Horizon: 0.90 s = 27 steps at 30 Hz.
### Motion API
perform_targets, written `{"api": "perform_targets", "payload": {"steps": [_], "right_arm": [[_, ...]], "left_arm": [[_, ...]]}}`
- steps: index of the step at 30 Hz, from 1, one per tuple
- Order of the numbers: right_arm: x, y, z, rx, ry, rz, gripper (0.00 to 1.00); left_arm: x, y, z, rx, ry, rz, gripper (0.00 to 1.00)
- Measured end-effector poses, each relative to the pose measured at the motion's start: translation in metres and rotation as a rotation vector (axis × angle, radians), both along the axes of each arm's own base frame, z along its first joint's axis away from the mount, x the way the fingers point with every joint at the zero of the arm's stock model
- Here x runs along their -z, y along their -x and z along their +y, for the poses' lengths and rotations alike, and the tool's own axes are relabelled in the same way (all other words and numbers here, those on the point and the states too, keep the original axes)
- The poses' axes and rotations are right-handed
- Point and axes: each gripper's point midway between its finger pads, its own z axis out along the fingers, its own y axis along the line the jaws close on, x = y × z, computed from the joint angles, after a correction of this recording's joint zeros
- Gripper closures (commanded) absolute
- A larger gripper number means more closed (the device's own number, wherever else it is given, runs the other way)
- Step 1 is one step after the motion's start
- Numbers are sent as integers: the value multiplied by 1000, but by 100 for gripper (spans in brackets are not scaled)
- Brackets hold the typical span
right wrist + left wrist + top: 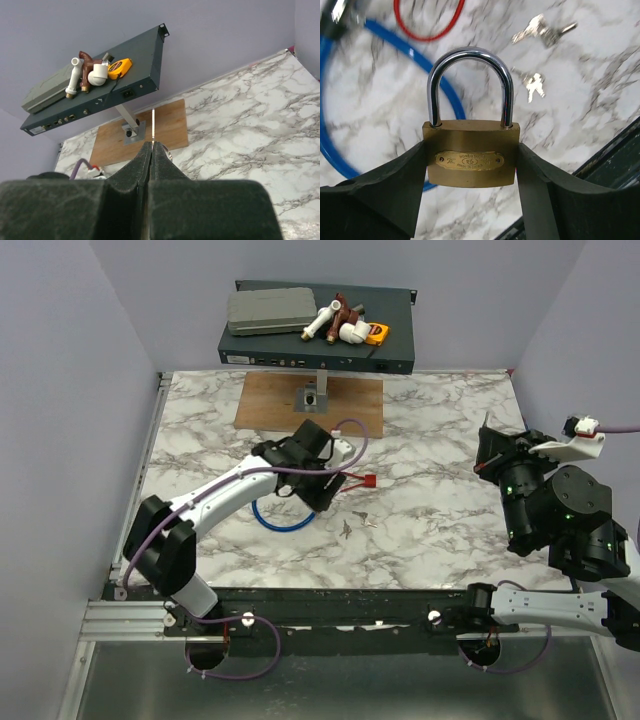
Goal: Unlock with the key
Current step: Place the lock at the center of the board.
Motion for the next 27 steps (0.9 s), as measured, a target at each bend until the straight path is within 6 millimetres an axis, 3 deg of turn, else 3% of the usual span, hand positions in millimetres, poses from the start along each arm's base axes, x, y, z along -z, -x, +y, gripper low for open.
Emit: {"api": "perform_targets", "payload": {"steps": [4, 8, 13, 20, 21, 23, 27], "right_arm": [[2, 0, 1, 0, 3, 1, 99], [2, -1, 2, -1, 5, 2, 99], [4, -2, 6, -1, 14, 6, 99], [7, -5, 14, 0, 36, 14, 99], [8, -5, 15, 0, 39, 15, 99], [9, -6, 17, 0, 46, 18, 99], [9, -6, 18, 0, 49, 19, 99]], "left_arm": [[31, 14, 59, -153, -33, 107, 100], [52, 18, 92, -293, -36, 230, 100], [65, 4, 101, -415, 35, 320, 99], [89, 3, 103, -503, 88, 485, 95], [91, 2, 104, -514, 96, 500, 90], [92, 2, 104, -529, 118, 514, 54], [91, 7, 102, -543, 169, 512, 20]]}}
